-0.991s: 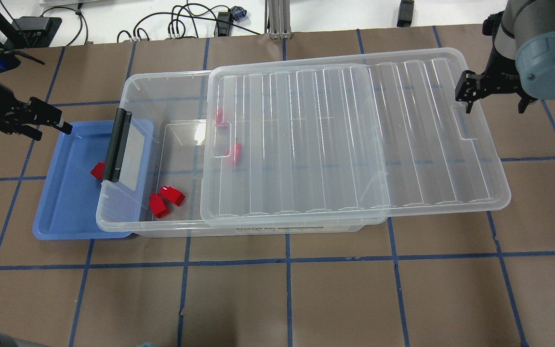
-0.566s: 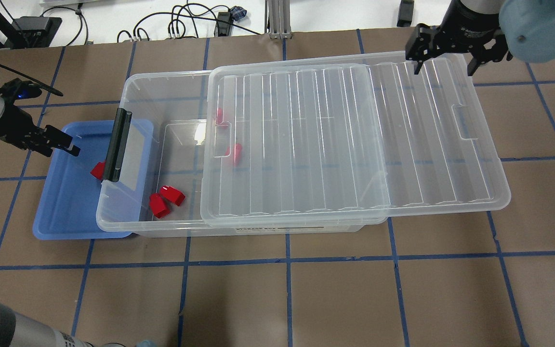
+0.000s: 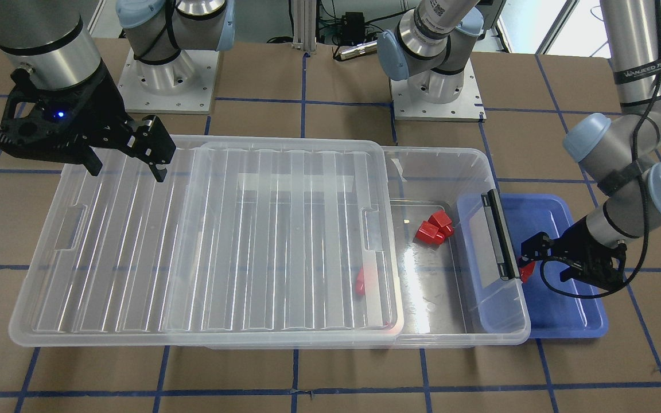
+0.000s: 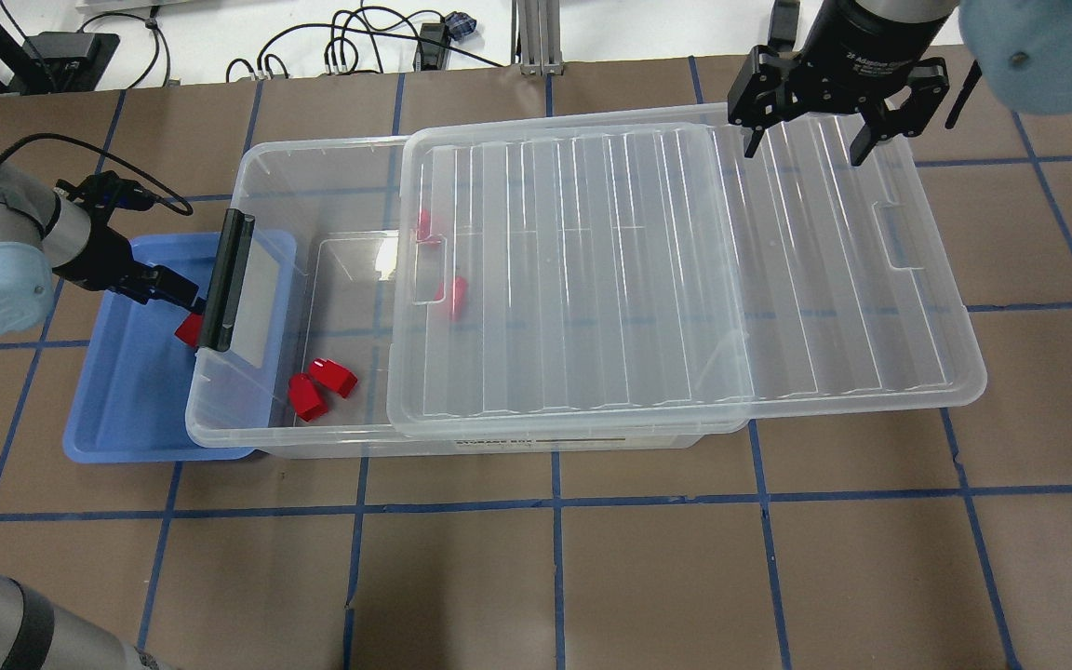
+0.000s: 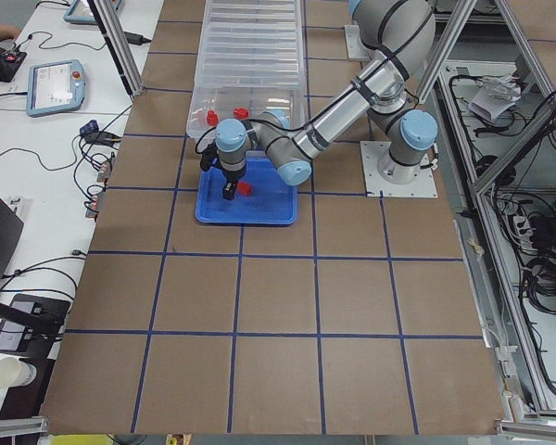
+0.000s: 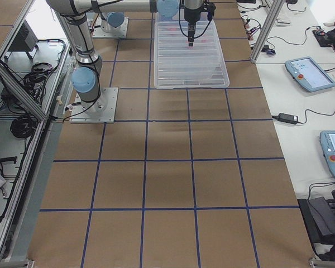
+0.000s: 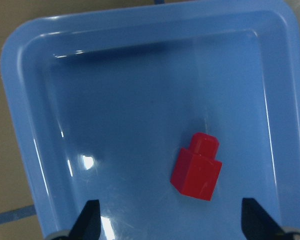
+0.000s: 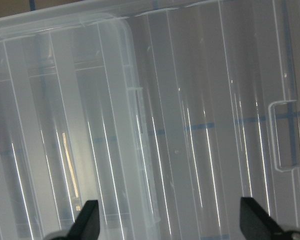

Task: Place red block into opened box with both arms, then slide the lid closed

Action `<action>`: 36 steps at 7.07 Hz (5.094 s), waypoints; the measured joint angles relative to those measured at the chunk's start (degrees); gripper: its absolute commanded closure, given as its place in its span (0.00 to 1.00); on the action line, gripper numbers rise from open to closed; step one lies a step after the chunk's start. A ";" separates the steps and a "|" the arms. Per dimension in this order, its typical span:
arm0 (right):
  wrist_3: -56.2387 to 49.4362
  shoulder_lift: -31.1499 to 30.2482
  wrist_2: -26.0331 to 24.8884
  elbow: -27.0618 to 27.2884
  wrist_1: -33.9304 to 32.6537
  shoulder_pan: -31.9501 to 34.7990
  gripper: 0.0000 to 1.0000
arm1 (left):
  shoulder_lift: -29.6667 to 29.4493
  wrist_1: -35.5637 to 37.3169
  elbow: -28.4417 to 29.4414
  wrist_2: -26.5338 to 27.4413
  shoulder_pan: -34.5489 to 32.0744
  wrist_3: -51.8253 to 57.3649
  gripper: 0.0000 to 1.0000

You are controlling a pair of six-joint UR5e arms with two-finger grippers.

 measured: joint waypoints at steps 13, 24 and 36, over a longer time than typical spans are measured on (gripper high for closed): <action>-0.46 -0.66 -0.30 0.24 2.12 0.12 0.00 | 8.28 -30.71 22.20 0.26 -10.02 -19.92 0.88; -0.68 -0.66 -0.20 0.13 2.20 0.25 0.00 | 8.00 -6.46 1.54 4.42 -26.86 -45.87 0.89; -0.68 -0.63 -0.32 0.09 2.36 0.21 0.00 | 7.25 -18.17 14.56 8.46 -26.81 -45.91 0.00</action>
